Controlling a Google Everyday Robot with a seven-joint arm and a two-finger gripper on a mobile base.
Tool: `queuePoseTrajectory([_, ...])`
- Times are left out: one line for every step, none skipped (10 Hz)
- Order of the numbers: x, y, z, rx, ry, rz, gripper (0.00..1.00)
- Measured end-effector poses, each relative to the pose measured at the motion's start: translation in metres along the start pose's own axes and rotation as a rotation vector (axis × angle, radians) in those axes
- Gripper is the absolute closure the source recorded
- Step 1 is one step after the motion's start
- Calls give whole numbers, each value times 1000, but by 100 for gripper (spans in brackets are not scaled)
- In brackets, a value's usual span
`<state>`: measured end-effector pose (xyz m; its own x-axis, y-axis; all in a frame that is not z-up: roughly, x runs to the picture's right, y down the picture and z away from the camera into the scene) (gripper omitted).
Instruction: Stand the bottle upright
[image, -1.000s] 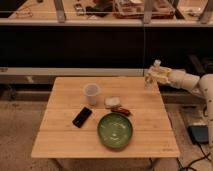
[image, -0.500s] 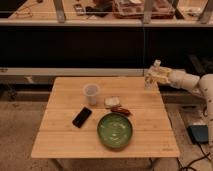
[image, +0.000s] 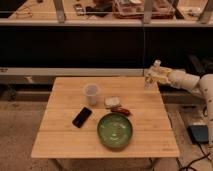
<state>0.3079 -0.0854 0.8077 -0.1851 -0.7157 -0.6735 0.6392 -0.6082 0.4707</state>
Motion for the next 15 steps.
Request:
queuePoseTrajectory([0,1,0,-4,-1,6,100])
queuePoseTrajectory([1,4,-1,-17,-6,30,100])
queuePoseTrajectory([2,9,-2,-37,-11,62,100])
queuePoseTrajectory([5,16,-4,-70,-19,112,100])
queuePoseTrajectory([7,20,-6,-98,-27,148,100])
queuePoseTrajectory([9,23,-9,-127,-35,182,100])
queuePoseTrajectory([11,24,-11,-143,-38,197,100])
queuePoseTrajectory([13,23,-13,-161,-40,201,100])
queuePoseTrajectory([14,20,-14,-171,-41,192,100])
queuePoseTrajectory([12,13,-14,-174,-45,157,100])
queuePoseTrajectory([7,4,-14,-171,-49,126,100])
queuePoseTrajectory([0,-3,-14,-172,-56,91,100])
queuePoseTrajectory([-6,-7,-16,-174,-61,72,100])
queuePoseTrajectory([-12,-9,-17,-177,-66,62,100])
queuePoseTrajectory([-22,-11,-18,-183,-74,60,100])
